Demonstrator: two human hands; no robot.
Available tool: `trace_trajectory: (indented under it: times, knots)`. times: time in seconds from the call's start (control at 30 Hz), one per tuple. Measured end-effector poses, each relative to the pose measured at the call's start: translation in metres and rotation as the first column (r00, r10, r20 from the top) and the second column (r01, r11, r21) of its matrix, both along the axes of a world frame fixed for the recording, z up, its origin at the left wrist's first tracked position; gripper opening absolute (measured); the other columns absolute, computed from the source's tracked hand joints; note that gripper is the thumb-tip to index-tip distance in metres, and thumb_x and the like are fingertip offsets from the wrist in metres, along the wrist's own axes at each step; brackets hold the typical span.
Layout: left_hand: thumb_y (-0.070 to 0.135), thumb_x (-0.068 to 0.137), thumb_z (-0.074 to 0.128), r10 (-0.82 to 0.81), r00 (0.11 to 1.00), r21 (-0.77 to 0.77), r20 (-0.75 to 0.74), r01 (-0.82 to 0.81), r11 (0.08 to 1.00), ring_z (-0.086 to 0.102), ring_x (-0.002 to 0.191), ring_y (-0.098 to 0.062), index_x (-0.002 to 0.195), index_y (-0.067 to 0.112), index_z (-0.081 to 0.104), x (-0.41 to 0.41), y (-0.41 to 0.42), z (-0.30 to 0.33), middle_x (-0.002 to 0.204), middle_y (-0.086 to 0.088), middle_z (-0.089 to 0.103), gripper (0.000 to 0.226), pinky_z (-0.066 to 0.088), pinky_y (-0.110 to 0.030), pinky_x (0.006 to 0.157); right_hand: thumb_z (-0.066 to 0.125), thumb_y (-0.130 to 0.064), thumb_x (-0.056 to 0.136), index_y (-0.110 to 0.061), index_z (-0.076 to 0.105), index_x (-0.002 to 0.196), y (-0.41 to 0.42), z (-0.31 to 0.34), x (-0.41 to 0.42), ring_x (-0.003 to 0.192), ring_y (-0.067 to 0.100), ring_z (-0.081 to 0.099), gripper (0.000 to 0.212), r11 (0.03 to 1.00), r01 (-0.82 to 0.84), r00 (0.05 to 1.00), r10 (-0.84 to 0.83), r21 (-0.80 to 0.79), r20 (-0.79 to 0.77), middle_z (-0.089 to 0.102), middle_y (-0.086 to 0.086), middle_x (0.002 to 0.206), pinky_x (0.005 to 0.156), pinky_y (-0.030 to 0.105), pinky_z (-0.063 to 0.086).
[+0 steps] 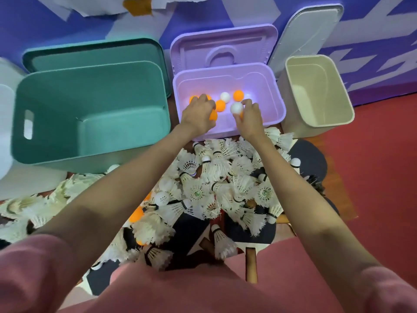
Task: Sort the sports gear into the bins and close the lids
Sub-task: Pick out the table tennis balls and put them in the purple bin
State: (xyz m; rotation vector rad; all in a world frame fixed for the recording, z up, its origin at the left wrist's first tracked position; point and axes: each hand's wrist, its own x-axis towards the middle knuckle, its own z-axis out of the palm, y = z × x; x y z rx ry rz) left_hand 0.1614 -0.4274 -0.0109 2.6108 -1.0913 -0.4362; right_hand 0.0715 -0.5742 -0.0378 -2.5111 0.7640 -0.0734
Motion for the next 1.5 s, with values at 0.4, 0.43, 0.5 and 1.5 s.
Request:
trace_trajectory:
  times: [0.4,0.43,0.5,1.5]
  knots:
    - [0.017,0.087,0.059,-0.012,1.000,-0.096,0.010,0.013,0.995,0.047,0.111,-0.037,0.120,0.000,0.054,-0.007,0.033,-0.002,0.122,-0.019,0.049,0.038,0.041,-0.047,0.091,0.052,-0.012,0.090,-0.002,0.046,0.129,0.027,-0.001,-0.015,0.114,0.037,0.041,0.041,0.998,0.012,0.988,-0.004,-0.054,0.156,0.045,0.021,0.123,0.091,0.037,0.031]
    - [0.016,0.087,0.059,-0.021,1.000,-0.174,-0.021,0.017,0.985,0.049,0.111,-0.036,0.120,0.001,0.055,-0.016,0.040,0.002,0.121,-0.019,0.051,0.036,0.041,-0.045,0.093,0.051,-0.011,0.088,-0.002,0.048,0.126,0.037,0.001,-0.023,0.112,0.035,0.042,0.039,0.999,0.019,0.969,-0.012,-0.028,0.247,0.046,0.020,0.120,0.088,0.033,0.030]
    - [0.015,0.086,0.059,-0.046,0.997,-0.315,-0.064,0.023,0.949,0.054,0.106,-0.029,0.115,0.004,0.060,-0.039,0.060,0.011,0.114,-0.014,0.057,0.031,0.044,-0.038,0.091,0.050,-0.010,0.088,-0.003,0.049,0.124,0.061,0.004,-0.040,0.112,0.030,0.043,0.037,0.999,0.006,0.936,-0.019,0.039,0.351,0.047,0.016,0.118,0.088,0.027,0.031]
    - [0.015,0.076,0.076,-0.218,0.975,-0.314,0.033,0.218,0.924,0.051,0.097,-0.025,0.115,0.006,0.063,-0.091,0.255,-0.004,0.105,-0.011,0.054,0.042,0.039,-0.031,0.080,0.053,-0.001,0.084,-0.009,0.046,0.133,0.215,0.003,-0.130,0.111,0.030,0.048,0.050,0.926,-0.374,0.927,0.373,-0.042,-0.029,0.048,0.013,0.122,0.092,0.038,0.045]
